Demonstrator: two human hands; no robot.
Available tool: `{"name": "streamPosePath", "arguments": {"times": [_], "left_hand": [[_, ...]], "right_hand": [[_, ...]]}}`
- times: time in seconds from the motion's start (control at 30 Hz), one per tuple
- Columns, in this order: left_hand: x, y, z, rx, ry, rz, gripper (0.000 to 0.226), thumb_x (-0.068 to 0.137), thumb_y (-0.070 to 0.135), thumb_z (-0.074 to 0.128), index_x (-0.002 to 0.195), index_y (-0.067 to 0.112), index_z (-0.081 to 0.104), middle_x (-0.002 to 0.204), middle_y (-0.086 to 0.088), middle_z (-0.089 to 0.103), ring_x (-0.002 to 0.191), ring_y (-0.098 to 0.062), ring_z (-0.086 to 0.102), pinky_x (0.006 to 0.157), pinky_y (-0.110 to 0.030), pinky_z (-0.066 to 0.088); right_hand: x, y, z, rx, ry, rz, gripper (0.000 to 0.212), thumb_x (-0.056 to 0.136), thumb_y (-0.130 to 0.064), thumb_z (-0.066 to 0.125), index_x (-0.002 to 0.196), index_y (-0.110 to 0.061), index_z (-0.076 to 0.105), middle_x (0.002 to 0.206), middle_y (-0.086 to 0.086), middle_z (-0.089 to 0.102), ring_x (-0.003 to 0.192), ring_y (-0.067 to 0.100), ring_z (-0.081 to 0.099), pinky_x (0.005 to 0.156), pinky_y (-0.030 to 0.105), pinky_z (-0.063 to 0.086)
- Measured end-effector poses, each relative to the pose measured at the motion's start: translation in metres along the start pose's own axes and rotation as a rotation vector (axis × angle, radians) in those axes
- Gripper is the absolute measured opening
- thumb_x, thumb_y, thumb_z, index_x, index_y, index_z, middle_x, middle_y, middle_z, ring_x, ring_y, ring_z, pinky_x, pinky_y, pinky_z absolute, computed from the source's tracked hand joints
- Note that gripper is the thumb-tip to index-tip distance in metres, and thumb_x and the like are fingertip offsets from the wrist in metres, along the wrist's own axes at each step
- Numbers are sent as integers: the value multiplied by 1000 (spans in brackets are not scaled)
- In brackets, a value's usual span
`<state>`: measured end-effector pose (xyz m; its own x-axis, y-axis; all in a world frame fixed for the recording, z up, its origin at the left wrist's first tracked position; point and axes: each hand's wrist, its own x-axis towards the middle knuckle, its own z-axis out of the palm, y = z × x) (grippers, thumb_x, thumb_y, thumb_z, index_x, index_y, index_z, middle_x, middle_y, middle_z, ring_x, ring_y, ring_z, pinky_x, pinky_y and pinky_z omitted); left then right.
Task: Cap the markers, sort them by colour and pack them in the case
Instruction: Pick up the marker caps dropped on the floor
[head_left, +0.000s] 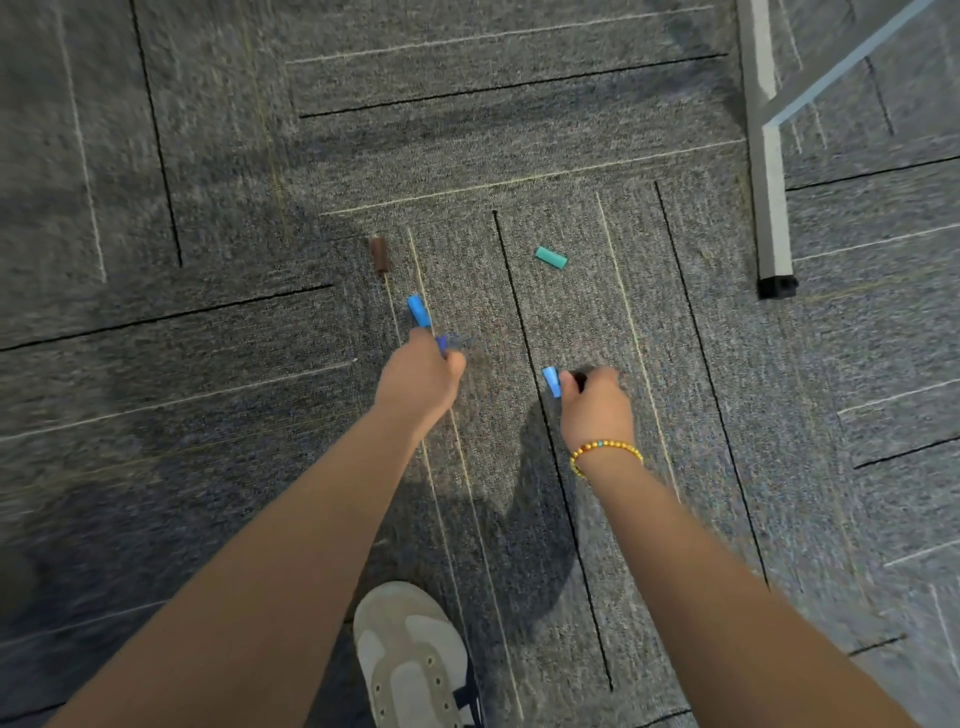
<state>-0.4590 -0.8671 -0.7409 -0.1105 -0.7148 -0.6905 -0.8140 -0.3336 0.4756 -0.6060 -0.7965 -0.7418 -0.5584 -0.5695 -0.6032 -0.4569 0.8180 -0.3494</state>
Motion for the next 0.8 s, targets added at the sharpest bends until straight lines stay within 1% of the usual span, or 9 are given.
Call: {"name": "streamPosePath", "arguments": {"times": [0.03,0.1,0.17,0.23,0.37,0.47,0.53,0.67,0.8], "left_hand": [[-1,-5,-3,-43,10,-21,24,98,18,42,116,3,41,84,-9,59,49,-9,42,35,-14,33],[-4,-13,-9,-120,54,-59,16,97,18,44,110,9,39,88,-11,61,48,-10,43,31,-12,30],[-4,-18,-16,-187,109,-79,11,97,18,43,105,13,37,83,-8,59,50,-11,43,36,-19,33],[-2,-19,-23,-210,155,-90,10,98,18,43,103,13,36,78,-5,55,51,-13,42,42,-24,32],[5,-13,-32,-229,177,-93,5,98,17,40,101,13,39,88,-10,61,46,-12,37,41,-23,27],[9,-9,-35,-172,208,-77,10,100,18,36,100,12,44,74,-4,52,48,-13,36,42,-24,27],[11,-9,-36,-129,197,-98,12,100,21,36,100,11,44,67,0,45,49,-13,35,43,-25,26],[13,-6,-36,101,151,-71,28,98,39,41,97,10,44,63,1,42,48,-13,36,44,-25,27],[16,-2,-38,230,118,-59,38,95,44,45,104,7,42,65,-2,45,49,-14,41,42,-25,28]], "right_hand": [[-2,-4,2,-6,-7,-21,35,100,-29,40,117,1,41,103,18,64,89,32,62,65,32,45],[-5,-11,6,-21,-42,-52,35,99,-31,41,116,-1,40,93,13,64,78,27,58,63,32,45],[-9,-15,11,-78,-73,-80,36,98,-35,42,113,-4,38,90,10,62,73,24,54,62,33,44],[-13,-17,16,-197,-83,-119,39,97,-41,41,113,-6,36,99,12,61,76,26,57,62,35,44],[-17,-21,17,-515,-46,-280,44,98,-45,33,119,-7,33,106,10,60,87,28,64,57,31,38],[-15,-23,15,-529,-74,-301,45,97,-46,34,120,-7,32,107,10,60,86,28,64,58,31,39],[-14,-24,14,-532,-94,-292,52,95,-51,35,123,-7,31,110,11,58,91,29,64,60,31,40],[-18,-21,15,-601,-96,-336,71,87,-59,42,130,-6,27,117,11,53,95,29,63,60,31,40],[-18,-26,22,-687,-97,-407,69,89,-58,41,131,-6,25,116,11,53,89,28,65,59,31,42]]}}
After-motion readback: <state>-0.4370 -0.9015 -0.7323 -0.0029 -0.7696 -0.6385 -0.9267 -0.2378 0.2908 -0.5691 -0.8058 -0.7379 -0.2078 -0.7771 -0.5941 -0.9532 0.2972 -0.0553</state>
